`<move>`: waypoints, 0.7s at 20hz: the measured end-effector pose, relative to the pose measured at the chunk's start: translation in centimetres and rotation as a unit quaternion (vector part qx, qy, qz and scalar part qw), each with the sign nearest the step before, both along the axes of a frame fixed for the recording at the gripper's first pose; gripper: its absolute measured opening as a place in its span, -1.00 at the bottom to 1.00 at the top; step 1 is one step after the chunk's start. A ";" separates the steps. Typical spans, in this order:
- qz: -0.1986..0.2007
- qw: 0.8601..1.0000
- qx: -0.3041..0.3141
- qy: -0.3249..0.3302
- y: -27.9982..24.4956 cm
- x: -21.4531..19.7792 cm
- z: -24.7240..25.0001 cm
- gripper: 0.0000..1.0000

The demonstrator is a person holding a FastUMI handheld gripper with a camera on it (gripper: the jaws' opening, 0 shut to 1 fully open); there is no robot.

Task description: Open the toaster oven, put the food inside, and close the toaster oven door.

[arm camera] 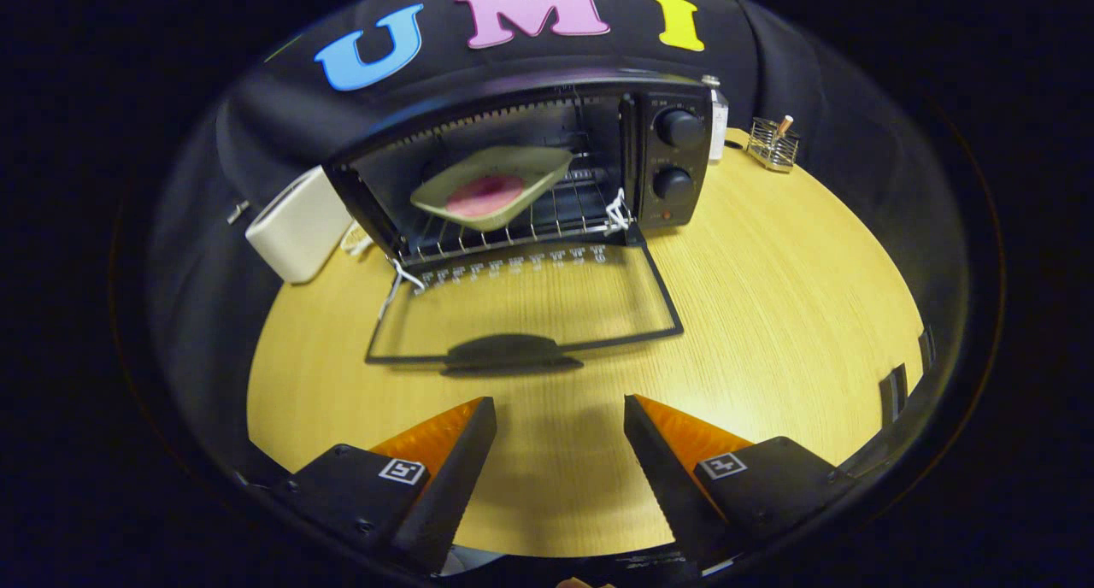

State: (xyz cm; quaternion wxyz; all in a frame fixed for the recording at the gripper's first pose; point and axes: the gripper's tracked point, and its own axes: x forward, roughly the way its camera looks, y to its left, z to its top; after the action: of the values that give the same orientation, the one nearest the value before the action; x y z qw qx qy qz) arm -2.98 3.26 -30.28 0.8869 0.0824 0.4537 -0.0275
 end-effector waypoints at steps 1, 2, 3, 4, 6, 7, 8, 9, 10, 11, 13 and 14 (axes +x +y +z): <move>-0.001 1.000 -0.009 0.010 -0.2 -0.2 -0.8 0.98; 0.001 1.000 -0.016 0.016 -0.4 -0.1 -1.6 0.98; 0.003 1.000 -0.023 0.021 -0.4 0.1 -2.2 0.98; 0.009 0.999 -0.029 0.021 -0.4 0.4 -2.6 0.98; 0.019 0.999 -0.039 0.016 0.0 1.4 -2.9 0.98; 0.026 0.999 -0.043 0.015 0.2 1.8 -3.0 0.98; 0.031 0.998 -0.048 0.017 0.5 2.2 -3.3 0.98; 0.036 0.998 -0.050 0.007 0.7 3.0 -3.3 0.98; 0.038 0.998 -0.051 0.007 1.0 3.5 -3.4 0.99; 0.039 0.998 -0.048 0.009 1.2 3.9 -3.3 0.98; 0.038 0.998 -0.044 0.014 1.6 4.5 -3.5 0.99; 0.045 0.998 -0.048 0.008 1.6 4.7 -3.4 0.99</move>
State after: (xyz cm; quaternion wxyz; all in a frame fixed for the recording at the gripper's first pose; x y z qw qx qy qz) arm 1.73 4.89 -33.73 0.8867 0.0185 0.4618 -0.0099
